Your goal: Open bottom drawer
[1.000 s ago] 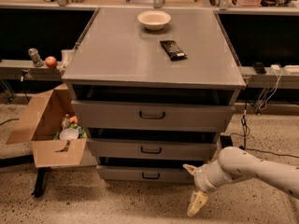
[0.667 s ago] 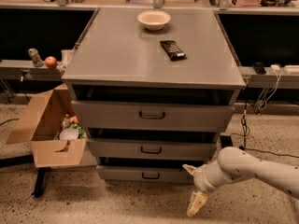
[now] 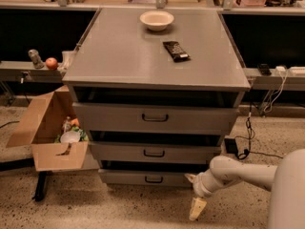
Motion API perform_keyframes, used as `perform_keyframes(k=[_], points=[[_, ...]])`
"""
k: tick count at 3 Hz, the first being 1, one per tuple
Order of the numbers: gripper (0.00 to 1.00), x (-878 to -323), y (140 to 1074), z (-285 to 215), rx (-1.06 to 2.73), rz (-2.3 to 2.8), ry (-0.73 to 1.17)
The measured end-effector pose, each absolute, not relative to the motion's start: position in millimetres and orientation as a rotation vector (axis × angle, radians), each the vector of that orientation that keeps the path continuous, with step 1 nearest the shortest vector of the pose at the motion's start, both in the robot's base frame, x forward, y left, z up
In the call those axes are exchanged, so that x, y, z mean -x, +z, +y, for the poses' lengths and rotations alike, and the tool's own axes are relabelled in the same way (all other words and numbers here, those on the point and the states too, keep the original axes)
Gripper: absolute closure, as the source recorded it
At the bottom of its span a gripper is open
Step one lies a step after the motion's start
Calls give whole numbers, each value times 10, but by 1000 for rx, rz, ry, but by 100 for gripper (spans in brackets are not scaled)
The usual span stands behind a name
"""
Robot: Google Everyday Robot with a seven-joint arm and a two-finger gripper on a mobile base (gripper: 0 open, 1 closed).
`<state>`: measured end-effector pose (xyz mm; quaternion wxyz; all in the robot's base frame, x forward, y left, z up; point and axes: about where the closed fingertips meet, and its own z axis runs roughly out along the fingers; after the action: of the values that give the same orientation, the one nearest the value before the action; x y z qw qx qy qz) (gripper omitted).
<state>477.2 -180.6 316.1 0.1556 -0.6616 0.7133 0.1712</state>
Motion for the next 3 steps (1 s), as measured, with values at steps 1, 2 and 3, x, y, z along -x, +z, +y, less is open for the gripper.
perform_keyframes(k=[1, 2, 3], points=[[0, -4896, 2730, -1934, 1894, 2058, 468], [0, -5043, 2401, -2019, 1888, 2080, 429], [0, -5212, 2220, -2077, 1877, 2071, 376]])
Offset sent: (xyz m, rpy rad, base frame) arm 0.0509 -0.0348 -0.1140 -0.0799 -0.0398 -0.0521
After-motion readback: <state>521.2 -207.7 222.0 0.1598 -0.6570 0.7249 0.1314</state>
